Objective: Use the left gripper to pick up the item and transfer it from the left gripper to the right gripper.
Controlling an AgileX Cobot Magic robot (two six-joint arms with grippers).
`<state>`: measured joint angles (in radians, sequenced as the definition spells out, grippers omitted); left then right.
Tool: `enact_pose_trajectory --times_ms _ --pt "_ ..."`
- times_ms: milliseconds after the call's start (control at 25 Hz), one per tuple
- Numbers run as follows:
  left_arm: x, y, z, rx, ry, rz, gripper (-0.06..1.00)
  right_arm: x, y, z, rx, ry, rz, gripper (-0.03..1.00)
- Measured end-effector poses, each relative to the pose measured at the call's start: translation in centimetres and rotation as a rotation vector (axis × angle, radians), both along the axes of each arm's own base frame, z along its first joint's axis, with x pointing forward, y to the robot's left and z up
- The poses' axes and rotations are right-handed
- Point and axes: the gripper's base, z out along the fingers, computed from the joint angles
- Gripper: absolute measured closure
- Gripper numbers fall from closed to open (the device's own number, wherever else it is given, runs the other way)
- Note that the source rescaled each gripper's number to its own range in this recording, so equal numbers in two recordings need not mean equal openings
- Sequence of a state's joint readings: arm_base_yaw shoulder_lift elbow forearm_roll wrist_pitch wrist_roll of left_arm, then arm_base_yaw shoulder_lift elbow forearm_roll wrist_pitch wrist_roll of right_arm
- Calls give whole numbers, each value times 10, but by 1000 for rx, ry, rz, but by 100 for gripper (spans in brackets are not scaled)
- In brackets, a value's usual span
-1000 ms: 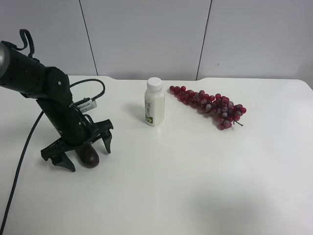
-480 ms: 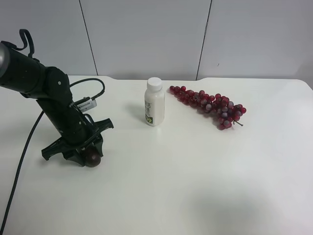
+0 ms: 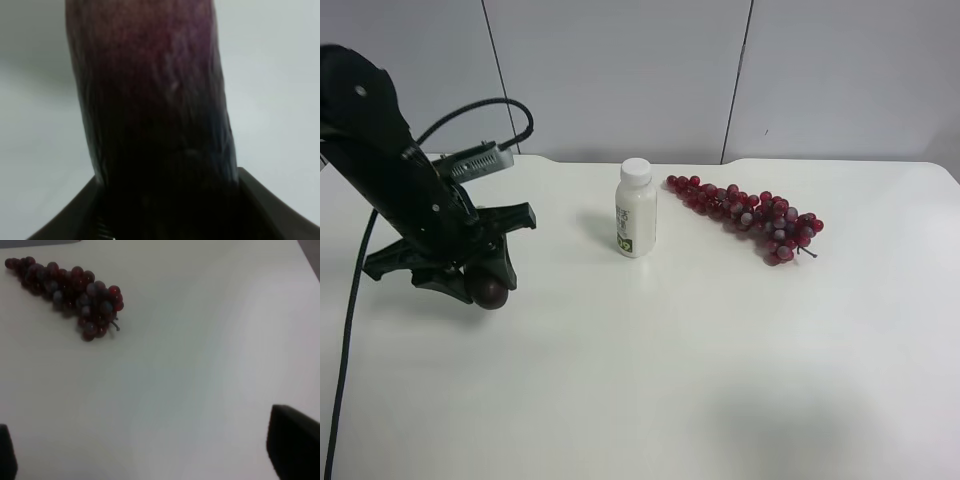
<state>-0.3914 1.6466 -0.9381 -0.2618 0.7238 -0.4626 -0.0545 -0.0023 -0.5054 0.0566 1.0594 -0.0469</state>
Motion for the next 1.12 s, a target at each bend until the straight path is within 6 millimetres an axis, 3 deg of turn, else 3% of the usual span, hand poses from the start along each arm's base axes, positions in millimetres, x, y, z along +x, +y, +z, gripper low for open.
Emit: enact_pose_trajectory --times_ms 240,480,760,1120 --pt "-30 10 51 4 -85 -253 94 0 0 0 0 0 0 -3" --pt "-60 12 74 -45 -41 -483 94 0 0 0 0 0 0 -3" --pt "-76 -1 81 -224 -27 -753 94 0 0 0 0 0 0 -3" --pt "-76 -27 60 -289 7 -979 94 0 0 0 0 0 0 -3"
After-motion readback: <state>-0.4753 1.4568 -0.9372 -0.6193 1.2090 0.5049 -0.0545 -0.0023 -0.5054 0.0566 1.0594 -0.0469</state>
